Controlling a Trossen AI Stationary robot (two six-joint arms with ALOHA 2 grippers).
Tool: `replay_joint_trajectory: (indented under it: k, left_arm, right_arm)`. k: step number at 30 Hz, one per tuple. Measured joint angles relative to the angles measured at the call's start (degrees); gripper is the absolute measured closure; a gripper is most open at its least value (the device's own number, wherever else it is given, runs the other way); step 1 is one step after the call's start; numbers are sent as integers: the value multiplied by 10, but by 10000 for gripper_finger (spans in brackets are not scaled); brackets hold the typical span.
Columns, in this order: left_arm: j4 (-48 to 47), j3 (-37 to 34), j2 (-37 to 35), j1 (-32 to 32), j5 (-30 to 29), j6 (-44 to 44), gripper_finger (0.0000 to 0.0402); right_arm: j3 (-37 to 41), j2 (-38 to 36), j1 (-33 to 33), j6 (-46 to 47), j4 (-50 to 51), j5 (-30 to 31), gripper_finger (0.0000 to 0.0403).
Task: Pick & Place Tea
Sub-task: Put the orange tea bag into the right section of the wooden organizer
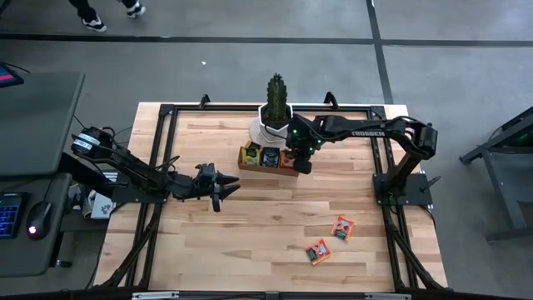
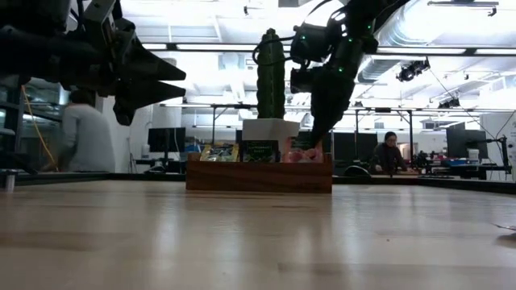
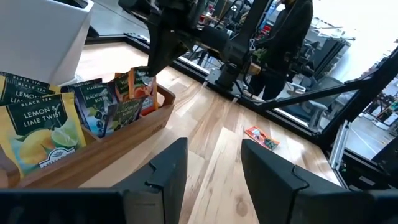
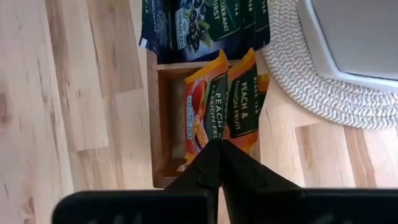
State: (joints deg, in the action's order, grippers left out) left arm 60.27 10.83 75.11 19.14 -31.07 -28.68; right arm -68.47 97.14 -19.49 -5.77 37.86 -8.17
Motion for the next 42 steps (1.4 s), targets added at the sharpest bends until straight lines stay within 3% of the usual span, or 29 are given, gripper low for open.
replay_joint_trajectory:
  k: [4,12,18,27,30,36,42]
  left_arm:
    - [0,0,0,0,0,-1,252]
    - [0,0,0,0,0,-1,252]
    - [0,0,0,0,8,-1,252]
    - [-5,0,0,0,26,-1,252]
    - [-9,0,0,0,42,-1,252]
    - [-124,42,0,0,84,-1,252]
    - [-243,125,17,0,139,40,252]
  right_arm:
    - [0,0,0,-2,-10,-1,369]
    - [0,-4,0,-2,-13,-13,260]
    - [0,-50,0,18,15,54,225]
    - [0,-183,43,102,86,98,274]
    - [-1,-215,77,126,108,141,302]
    - [-1,-246,144,177,180,187,392]
    - [31,-249,210,252,186,197,400]
